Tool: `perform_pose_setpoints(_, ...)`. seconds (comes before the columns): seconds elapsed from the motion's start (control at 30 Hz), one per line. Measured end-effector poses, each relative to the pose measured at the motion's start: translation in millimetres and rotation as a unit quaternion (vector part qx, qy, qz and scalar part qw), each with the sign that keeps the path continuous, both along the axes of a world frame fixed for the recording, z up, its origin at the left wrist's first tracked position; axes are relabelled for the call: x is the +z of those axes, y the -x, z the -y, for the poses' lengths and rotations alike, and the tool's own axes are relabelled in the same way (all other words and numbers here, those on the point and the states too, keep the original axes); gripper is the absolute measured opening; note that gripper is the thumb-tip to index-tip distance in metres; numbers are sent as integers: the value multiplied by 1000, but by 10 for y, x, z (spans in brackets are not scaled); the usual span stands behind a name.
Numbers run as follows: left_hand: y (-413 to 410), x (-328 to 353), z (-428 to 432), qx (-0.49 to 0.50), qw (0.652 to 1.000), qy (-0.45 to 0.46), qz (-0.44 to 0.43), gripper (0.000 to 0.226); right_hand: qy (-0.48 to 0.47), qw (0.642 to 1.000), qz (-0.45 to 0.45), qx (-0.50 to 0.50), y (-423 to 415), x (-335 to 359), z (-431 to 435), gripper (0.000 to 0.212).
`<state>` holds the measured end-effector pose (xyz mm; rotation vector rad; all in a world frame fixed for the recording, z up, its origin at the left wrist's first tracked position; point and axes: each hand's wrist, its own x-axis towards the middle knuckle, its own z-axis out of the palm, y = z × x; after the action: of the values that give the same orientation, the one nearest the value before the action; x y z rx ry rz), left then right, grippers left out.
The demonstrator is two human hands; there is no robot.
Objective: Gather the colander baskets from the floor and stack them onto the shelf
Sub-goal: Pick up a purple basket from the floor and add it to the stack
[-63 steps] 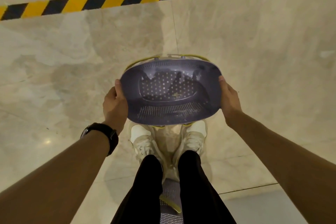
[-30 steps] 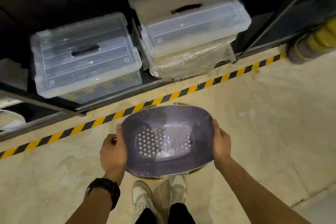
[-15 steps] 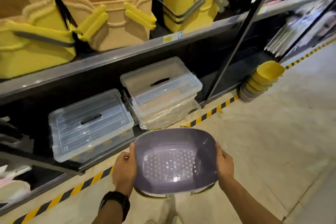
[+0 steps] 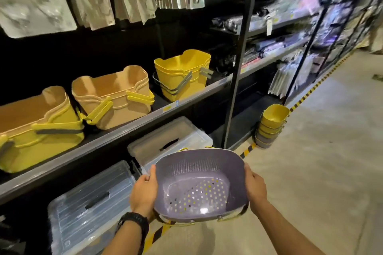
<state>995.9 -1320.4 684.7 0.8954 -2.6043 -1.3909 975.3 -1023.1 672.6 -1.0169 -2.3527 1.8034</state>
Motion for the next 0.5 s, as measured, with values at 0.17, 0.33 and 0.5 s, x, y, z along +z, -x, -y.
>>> perform_pose_setpoints(0.17, 293, 204, -575, -35, 999, -12, -22, 70, 11, 999, 14, -27, 129, 139, -592, 61)
perform_pose_setpoints(0.33, 588, 311, -1322, -50, 998, -3, -28, 74, 15, 999, 14, -41, 308, 229, -1348, 63)
perform_pose_setpoints(0.5, 921, 268, -2100, -76, 996, -35, -24, 63, -13, 998, 13, -52, 526, 266, -2136, 58)
